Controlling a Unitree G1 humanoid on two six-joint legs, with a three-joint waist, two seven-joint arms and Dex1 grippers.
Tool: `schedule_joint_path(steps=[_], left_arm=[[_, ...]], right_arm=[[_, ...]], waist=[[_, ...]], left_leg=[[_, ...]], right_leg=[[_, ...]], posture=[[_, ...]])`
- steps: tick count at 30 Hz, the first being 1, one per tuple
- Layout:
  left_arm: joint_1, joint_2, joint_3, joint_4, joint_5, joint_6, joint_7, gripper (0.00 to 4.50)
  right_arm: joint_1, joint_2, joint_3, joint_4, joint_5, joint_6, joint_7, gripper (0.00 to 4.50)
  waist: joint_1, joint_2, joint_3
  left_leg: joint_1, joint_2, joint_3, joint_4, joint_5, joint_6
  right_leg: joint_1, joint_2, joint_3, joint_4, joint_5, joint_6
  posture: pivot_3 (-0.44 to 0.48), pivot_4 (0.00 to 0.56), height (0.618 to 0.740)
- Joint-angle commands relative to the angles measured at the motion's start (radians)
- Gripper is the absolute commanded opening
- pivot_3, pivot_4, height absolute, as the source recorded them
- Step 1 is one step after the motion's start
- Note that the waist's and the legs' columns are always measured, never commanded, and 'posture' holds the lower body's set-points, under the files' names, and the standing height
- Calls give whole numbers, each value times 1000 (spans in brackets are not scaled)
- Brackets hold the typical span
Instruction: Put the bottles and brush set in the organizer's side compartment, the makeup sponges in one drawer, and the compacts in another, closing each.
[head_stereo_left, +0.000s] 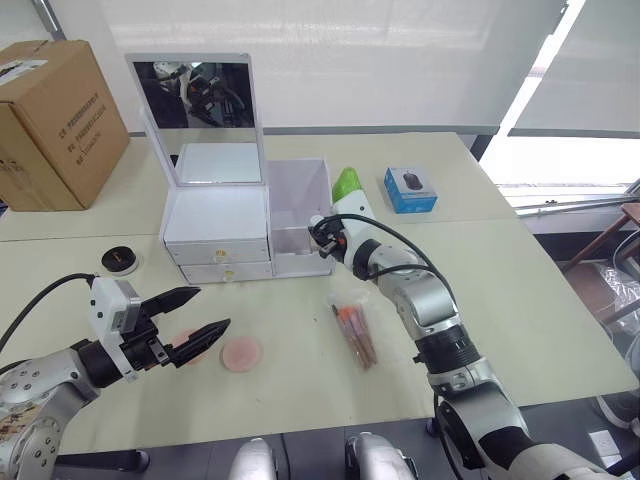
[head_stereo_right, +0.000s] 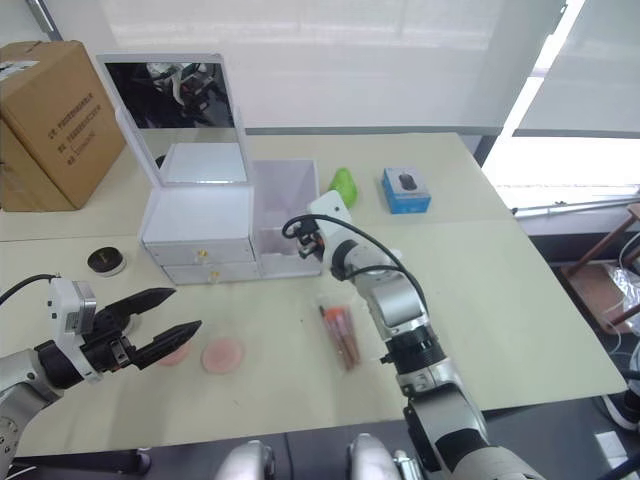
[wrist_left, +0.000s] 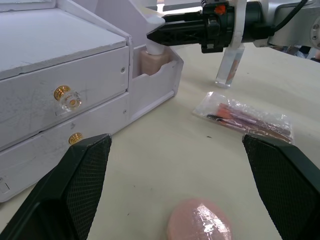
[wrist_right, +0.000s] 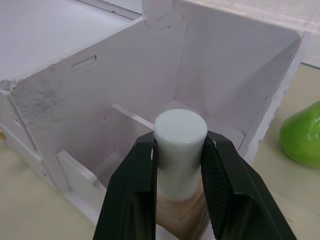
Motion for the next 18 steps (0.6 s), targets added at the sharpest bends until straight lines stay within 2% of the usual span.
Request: schedule_joint_path(steps=[1,5,10,15,16,18], left_arm=[[-2,20,39,-26,-15,6,3,4500],[-1,24,41,-26,-19,9,3,4500],[-2,28,46,-20,-20,15,-2,4500],[-2,46,81,22,-15,15,-16,4500],[0,48,95,38,-15,14,-19,4500],[9,51,128,73,-15,12,-27,4500]], right_arm=[[11,-5,-7,-22,-10,-1,4,926],[20,12,-17,-36,9,9,7,926],[17,36,-63,-91,59,29,18,2550],[-36,11,-130,-240,152,91,54,4239],[-46,-6,-144,-277,172,109,66,4491],[-60,-50,-171,-339,202,142,88,4491]], waist=[[2,0,0],[1,0,0],[0,0,0],[1,0,1],[1,0,1],[2,0,1]], left_leg=[[0,0,0,0,0,0],[0,0,0,0,0,0],[0,0,0,0,0,0],[-1,0,0,0,0,0],[-1,0,0,0,0,0],[-1,0,0,0,0,0]], right_leg=[[0,0,0,0,0,0],[0,0,0,0,0,0],[0,0,0,0,0,0],[-1,0,0,0,0,0],[-1,0,0,0,0,0],[-1,0,0,0,-1,1]], posture=[[0,150,722],[0,150,722],[0,150,722],[0,150,722],[0,150,722],[0,150,722]])
